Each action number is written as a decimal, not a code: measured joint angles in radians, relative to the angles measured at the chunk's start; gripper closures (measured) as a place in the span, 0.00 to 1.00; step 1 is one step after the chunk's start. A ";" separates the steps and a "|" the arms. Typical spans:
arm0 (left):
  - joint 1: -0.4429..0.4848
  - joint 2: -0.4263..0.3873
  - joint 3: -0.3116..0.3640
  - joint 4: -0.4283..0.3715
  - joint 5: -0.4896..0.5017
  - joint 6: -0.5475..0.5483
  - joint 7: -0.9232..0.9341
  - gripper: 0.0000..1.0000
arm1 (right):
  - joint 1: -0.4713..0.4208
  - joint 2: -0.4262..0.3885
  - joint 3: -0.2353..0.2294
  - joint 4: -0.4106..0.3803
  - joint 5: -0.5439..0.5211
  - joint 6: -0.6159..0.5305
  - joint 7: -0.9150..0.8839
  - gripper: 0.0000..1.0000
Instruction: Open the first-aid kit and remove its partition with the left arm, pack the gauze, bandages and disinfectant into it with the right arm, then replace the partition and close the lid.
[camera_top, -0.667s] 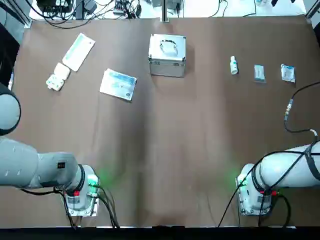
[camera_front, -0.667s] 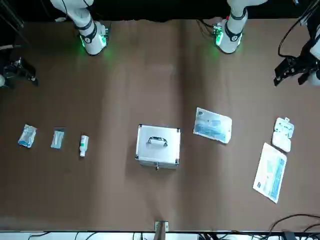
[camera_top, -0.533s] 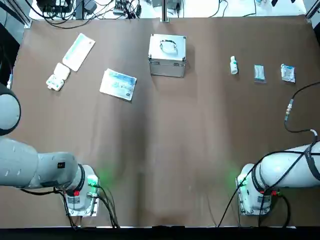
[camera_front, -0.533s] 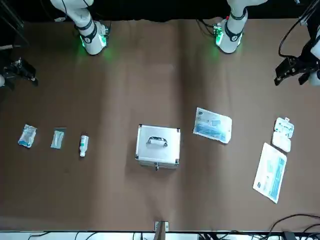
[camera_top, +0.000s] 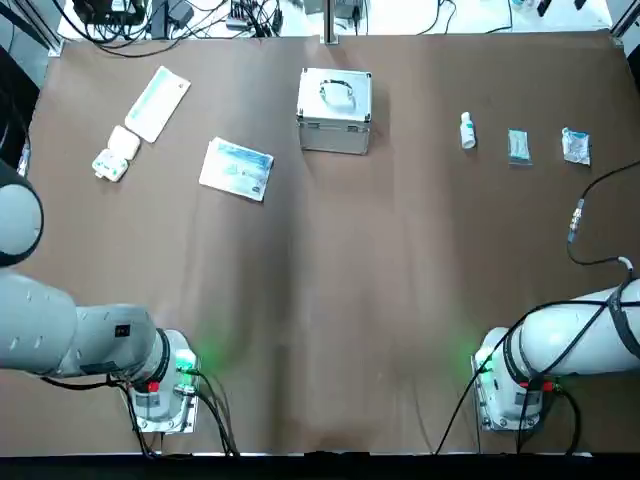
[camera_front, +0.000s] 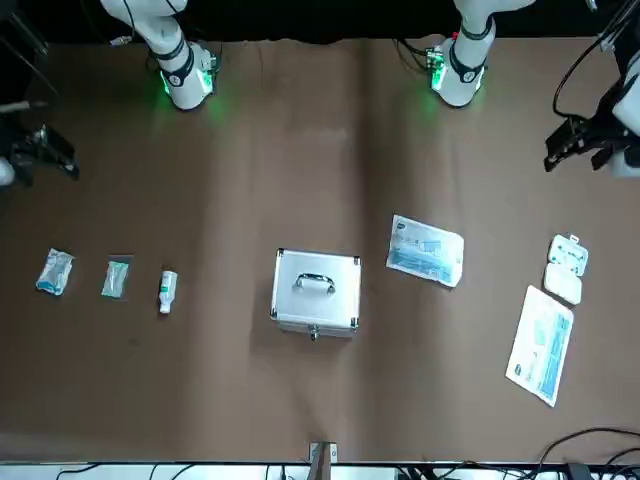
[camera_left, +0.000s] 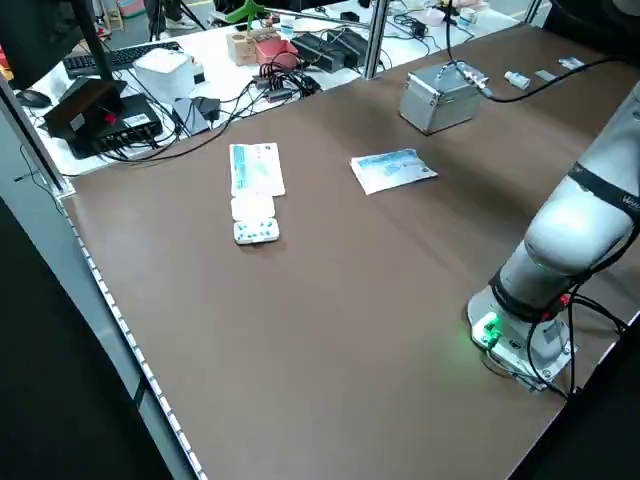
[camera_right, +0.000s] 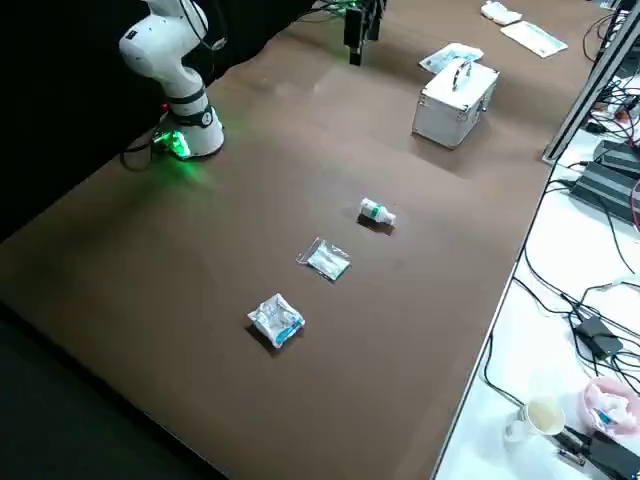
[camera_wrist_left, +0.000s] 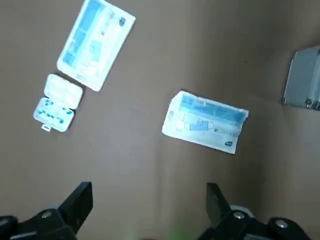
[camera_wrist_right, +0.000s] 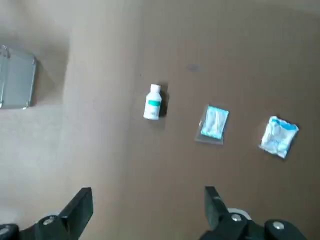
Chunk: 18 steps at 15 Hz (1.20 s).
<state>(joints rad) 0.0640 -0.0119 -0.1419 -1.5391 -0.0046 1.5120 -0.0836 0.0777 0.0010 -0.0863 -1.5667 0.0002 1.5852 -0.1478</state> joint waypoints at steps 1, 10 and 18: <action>-0.006 0.017 -0.003 -0.003 0.000 0.000 -0.002 0.00 | 0.005 0.024 0.002 0.000 0.000 0.029 0.003 0.01; -0.091 0.231 -0.117 0.065 -0.044 0.098 -0.582 0.00 | 0.096 0.298 0.009 0.053 0.083 0.343 0.470 0.01; -0.278 0.343 -0.126 0.168 -0.045 0.238 -1.128 0.00 | 0.218 0.569 0.011 0.154 0.096 0.525 0.948 0.01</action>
<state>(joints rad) -0.2139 0.3307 -0.2675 -1.3712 -0.0498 1.7497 -1.2119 0.2955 0.5698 -0.0756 -1.4127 0.0960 2.1104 0.7999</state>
